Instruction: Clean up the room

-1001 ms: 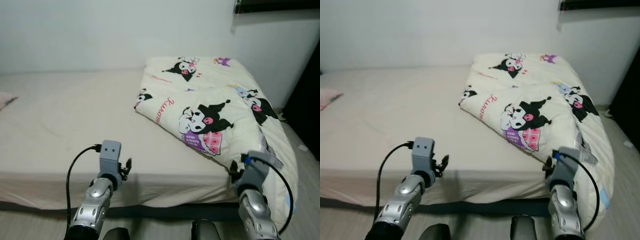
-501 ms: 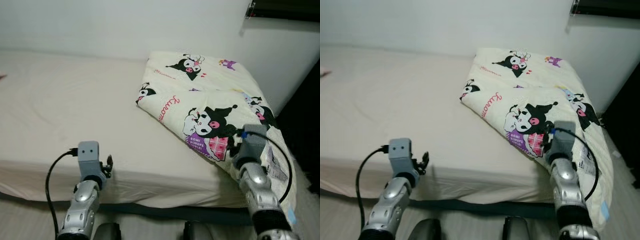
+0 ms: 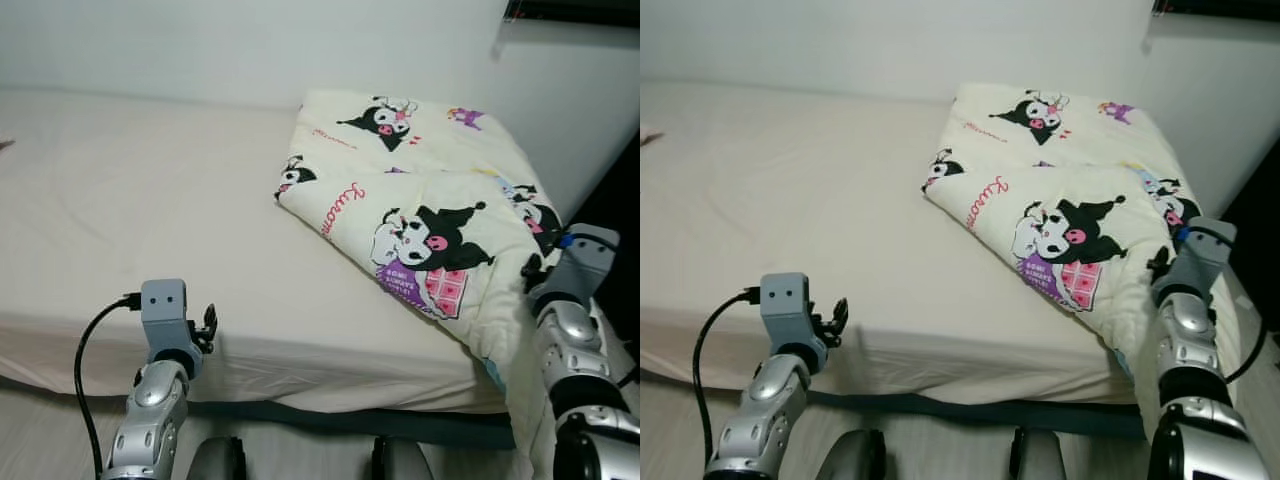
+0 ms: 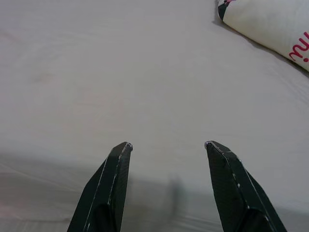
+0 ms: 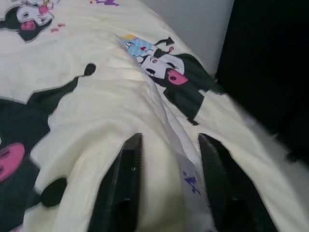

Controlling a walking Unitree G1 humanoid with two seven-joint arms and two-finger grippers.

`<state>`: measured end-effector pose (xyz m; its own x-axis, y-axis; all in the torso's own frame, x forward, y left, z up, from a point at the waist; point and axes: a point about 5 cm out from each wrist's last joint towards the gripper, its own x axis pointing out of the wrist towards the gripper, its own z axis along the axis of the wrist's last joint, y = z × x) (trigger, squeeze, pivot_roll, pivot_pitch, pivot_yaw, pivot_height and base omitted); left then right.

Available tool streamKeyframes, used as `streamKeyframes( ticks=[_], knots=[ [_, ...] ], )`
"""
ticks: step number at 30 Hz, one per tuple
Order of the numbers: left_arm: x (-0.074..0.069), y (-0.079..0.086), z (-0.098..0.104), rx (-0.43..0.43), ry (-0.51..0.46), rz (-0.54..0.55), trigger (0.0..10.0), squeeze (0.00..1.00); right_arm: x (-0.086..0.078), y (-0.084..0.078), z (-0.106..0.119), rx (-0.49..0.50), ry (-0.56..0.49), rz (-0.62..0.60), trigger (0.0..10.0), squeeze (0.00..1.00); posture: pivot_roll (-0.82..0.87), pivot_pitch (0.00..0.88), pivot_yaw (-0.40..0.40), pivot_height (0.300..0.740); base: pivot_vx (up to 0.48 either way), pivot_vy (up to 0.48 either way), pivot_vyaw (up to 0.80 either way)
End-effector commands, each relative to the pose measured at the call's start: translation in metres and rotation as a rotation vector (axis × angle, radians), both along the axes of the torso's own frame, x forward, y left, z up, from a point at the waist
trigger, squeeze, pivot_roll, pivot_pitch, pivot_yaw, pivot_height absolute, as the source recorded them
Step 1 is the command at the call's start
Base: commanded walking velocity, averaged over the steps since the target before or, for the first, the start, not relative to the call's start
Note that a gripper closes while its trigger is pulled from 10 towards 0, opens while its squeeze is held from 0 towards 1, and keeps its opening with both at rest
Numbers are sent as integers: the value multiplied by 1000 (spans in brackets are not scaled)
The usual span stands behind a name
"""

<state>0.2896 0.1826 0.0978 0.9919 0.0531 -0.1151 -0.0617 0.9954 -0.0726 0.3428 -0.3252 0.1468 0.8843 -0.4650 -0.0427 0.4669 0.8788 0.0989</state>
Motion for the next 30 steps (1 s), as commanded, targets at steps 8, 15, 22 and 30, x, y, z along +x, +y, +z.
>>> streamKeyframes(
  ticks=[8,15,22,30],
  knots=[
    [-5,-2,17,11,-35,-88,10000,0,-4,-7,-11,139,-21,-19,10000,1000,134,165,-34,582,0,0,0],
    [-23,-37,39,27,-124,-482,10000,0,-17,-21,-24,216,18,-110,10000,1000,175,172,-23,582,0,0,0],
    [-28,-41,42,48,-116,-559,10000,0,-29,-35,-31,232,43,-168,10000,1000,183,183,-8,582,0,0,0],
    [-28,-35,47,87,-112,-563,10000,0,-34,-36,-38,274,30,-138,10000,0,204,196,16,582,0,0,0]
  ],
)
